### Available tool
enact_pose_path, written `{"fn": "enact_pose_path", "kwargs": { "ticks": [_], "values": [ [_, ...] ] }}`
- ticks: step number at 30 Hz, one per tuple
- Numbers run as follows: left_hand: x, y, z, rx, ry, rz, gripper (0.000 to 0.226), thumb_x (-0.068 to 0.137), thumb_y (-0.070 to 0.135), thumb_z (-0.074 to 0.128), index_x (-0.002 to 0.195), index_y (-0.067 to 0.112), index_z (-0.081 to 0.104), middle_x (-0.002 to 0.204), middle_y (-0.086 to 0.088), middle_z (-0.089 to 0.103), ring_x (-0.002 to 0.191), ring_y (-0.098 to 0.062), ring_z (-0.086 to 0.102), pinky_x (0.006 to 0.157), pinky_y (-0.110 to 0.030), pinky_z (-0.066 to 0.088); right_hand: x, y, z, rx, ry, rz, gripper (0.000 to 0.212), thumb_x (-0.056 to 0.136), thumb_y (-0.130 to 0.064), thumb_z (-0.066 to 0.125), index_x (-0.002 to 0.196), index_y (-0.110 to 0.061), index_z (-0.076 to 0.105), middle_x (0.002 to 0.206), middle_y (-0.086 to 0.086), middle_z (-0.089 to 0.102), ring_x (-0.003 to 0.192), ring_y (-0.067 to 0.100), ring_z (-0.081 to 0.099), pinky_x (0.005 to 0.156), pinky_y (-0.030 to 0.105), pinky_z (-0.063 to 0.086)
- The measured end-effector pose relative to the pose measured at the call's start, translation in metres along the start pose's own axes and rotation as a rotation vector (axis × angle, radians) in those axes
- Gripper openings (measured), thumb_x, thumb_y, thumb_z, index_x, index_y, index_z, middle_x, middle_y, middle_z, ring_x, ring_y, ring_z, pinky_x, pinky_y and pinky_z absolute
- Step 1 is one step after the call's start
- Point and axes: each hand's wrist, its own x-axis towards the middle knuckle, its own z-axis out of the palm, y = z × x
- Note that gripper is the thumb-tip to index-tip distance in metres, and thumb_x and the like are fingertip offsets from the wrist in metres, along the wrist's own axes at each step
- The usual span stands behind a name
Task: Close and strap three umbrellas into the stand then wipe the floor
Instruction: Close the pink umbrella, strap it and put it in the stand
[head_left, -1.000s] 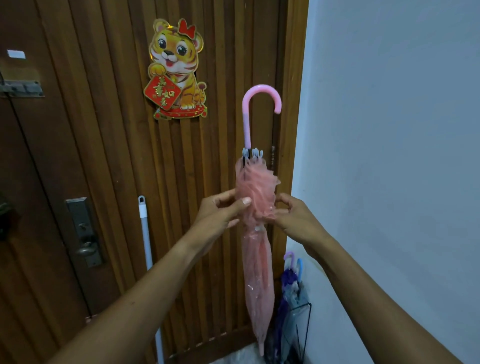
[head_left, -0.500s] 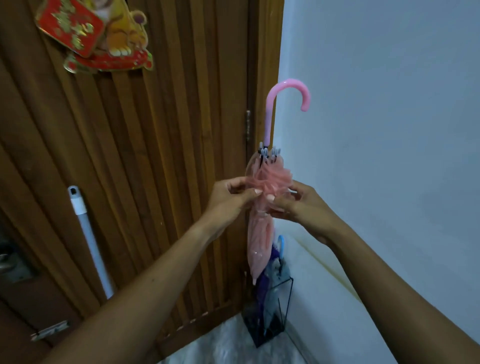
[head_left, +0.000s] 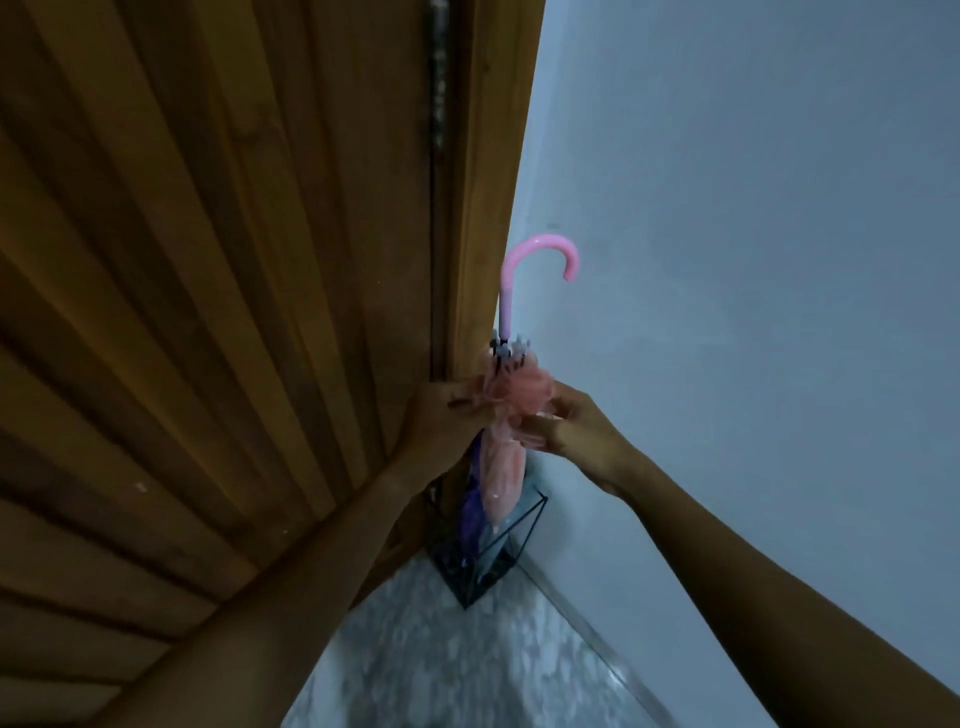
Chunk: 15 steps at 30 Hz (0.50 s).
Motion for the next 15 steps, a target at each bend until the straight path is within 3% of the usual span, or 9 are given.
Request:
{"fn": "enact_pose_path", "kwargs": {
  "ticks": [2, 5, 9, 11, 13, 15],
  "values": [
    [0.015, -0.033, 0.0, 0.07, 0.014, -0.067, 0.023, 0.087, 0.001, 0.072, 0.11, -0.004, 0.072, 0.101, -0.003, 0.073, 0.087, -0.008, 0.068, 0.078, -0.012, 0.053, 0.022, 0.029, 0.004, 0.013, -0.001, 0.067, 0.038, 0.085, -0.012, 0.075, 0.119, -0.028, 0.072, 0.116, -0.003, 0.074, 0.112, 0.022, 0.068, 0.097, 0.042, 0.058],
    [0.039, -0.094, 0.002, 0.078, -0.015, -0.109, 0.016, 0.084, -0.013, 0.067, 0.1, -0.011, 0.071, 0.097, -0.014, 0.072, 0.085, -0.006, 0.067, 0.077, -0.02, 0.053, 0.06, 0.082, 0.011, 0.019, -0.022, 0.168, 0.039, 0.083, -0.005, 0.075, 0.116, -0.026, 0.073, 0.115, -0.003, 0.074, 0.111, 0.015, 0.068, 0.098, 0.036, 0.057],
    [0.061, -0.173, 0.005, 0.209, -0.048, -0.116, 0.02, 0.085, -0.008, 0.066, 0.098, 0.004, 0.078, 0.082, 0.023, 0.073, 0.087, 0.008, 0.066, 0.073, -0.01, 0.049, 0.104, 0.162, 0.028, -0.023, -0.008, 0.238, 0.03, 0.086, -0.007, 0.075, 0.114, -0.017, 0.075, 0.109, -0.006, 0.076, 0.101, 0.006, 0.07, 0.091, 0.026, 0.058],
    [0.068, -0.219, 0.006, 0.277, -0.054, -0.103, 0.025, 0.085, -0.008, 0.065, 0.099, 0.007, 0.079, 0.081, 0.034, 0.07, 0.088, 0.016, 0.063, 0.074, -0.005, 0.046, 0.12, 0.203, 0.041, -0.031, 0.039, 0.263, 0.027, 0.088, -0.004, 0.072, 0.114, -0.01, 0.074, 0.106, -0.002, 0.076, 0.095, 0.006, 0.07, 0.085, 0.024, 0.058],
    [0.075, -0.258, 0.008, 0.329, -0.042, -0.083, 0.023, 0.085, -0.005, 0.069, 0.099, 0.009, 0.08, 0.091, 0.025, 0.073, 0.091, 0.014, 0.064, 0.075, -0.005, 0.046, 0.134, 0.239, 0.054, -0.053, 0.065, 0.259, 0.02, 0.089, -0.003, 0.072, 0.108, -0.01, 0.076, 0.103, -0.001, 0.075, 0.09, 0.002, 0.068, 0.082, 0.02, 0.056],
    [0.079, -0.293, 0.009, 0.36, -0.039, -0.091, 0.02, 0.086, -0.001, 0.071, 0.1, 0.009, 0.08, 0.101, 0.011, 0.075, 0.096, 0.004, 0.067, 0.076, -0.004, 0.046, 0.145, 0.268, 0.064, -0.087, 0.039, 0.274, 0.021, 0.09, -0.004, 0.071, 0.095, -0.024, 0.073, 0.094, -0.012, 0.07, 0.08, -0.01, 0.064, 0.077, 0.013, 0.052]
  ]
}}
